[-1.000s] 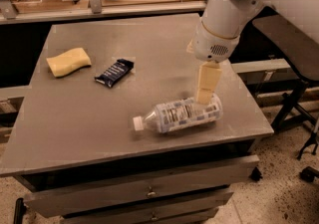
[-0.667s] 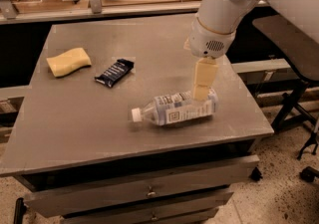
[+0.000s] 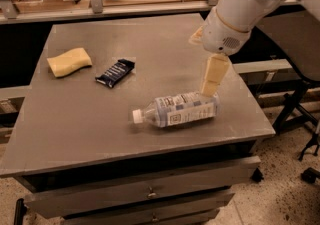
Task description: Knock blue plastic bottle over
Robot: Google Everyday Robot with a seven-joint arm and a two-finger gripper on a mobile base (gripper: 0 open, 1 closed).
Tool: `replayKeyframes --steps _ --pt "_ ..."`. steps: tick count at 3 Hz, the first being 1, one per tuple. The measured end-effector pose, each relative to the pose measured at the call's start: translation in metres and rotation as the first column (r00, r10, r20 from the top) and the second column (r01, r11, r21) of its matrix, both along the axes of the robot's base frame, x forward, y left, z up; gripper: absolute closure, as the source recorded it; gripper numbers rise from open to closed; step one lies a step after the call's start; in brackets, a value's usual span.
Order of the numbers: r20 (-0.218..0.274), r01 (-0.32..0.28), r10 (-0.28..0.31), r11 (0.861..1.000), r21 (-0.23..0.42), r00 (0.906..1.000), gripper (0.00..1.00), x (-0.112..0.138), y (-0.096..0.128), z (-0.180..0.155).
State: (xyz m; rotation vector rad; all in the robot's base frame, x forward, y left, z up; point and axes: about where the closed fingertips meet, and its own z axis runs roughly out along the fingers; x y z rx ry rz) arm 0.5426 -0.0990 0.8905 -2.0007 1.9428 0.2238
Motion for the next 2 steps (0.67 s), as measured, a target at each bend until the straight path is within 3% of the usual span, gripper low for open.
replayKeyframes --steps 1,2 --pt "0.048 -0.105 0.097 0.973 0.205 0.9941 0.00 -0.0265 -0.0385 0.0237" --pt "0.050 -0.108 0.099 0.973 0.205 0.9938 0.00 -0.0278 -0.0401 0.0243"
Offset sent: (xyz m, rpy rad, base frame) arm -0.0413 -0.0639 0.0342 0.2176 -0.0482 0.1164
